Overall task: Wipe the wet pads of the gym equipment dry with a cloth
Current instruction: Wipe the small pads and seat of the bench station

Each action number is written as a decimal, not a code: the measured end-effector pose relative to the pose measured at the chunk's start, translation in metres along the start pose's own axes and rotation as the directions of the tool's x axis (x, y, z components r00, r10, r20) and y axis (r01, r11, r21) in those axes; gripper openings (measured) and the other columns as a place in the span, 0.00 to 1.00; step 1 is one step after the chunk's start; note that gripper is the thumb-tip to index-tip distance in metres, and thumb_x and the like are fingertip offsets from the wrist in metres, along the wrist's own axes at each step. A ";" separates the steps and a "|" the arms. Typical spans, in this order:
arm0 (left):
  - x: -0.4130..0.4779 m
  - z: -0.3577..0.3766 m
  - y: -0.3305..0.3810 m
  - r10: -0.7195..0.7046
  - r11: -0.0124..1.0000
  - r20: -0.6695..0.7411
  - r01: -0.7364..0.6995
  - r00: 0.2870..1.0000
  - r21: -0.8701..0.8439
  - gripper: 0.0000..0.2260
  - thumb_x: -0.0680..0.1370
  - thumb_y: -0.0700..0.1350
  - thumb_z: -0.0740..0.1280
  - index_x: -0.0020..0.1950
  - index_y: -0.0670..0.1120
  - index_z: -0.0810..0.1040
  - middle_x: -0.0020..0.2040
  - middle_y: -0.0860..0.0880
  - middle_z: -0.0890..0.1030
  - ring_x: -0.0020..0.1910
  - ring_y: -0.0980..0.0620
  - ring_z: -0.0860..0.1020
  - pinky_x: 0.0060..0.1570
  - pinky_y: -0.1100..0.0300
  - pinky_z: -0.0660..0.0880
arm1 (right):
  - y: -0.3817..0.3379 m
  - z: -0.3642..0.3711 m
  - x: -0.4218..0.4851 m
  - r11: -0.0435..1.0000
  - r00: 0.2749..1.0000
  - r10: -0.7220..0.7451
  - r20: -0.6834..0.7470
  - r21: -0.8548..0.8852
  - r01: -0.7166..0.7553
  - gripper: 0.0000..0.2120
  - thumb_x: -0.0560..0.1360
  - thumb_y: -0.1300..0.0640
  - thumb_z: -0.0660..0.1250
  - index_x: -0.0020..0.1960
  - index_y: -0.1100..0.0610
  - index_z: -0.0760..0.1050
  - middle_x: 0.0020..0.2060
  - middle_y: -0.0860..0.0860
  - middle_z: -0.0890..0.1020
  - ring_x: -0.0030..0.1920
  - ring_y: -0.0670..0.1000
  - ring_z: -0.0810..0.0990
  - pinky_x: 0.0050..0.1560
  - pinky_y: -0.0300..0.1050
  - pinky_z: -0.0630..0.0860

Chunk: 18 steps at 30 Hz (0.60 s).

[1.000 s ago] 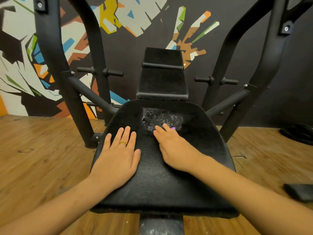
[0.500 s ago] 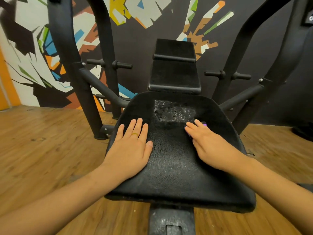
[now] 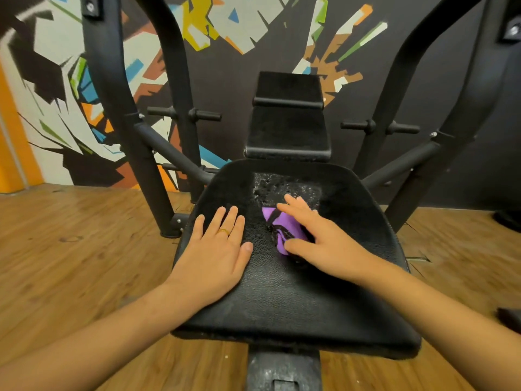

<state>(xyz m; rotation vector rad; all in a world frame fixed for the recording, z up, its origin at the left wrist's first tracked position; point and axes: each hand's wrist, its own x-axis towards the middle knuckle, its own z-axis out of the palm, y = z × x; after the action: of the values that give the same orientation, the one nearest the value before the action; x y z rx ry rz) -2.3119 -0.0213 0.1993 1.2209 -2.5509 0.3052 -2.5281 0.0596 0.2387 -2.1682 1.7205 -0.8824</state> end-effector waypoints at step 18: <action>0.044 0.000 0.091 0.123 0.992 -0.044 -0.123 0.991 -0.003 0.39 0.76 0.57 0.37 0.80 0.35 0.56 0.80 0.33 0.56 0.80 0.37 0.54 0.78 0.44 0.54 | 0.062 -0.018 -0.023 0.665 0.930 0.133 -0.343 -0.665 -0.340 0.33 0.78 0.47 0.38 0.72 0.62 0.68 0.72 0.58 0.71 0.73 0.58 0.66 0.74 0.55 0.63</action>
<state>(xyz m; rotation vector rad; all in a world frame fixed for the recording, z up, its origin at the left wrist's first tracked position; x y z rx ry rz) -2.4100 0.0030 0.2094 1.0455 -2.5920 0.3475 -2.5909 0.0671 0.2130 -2.1950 2.7955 -0.4710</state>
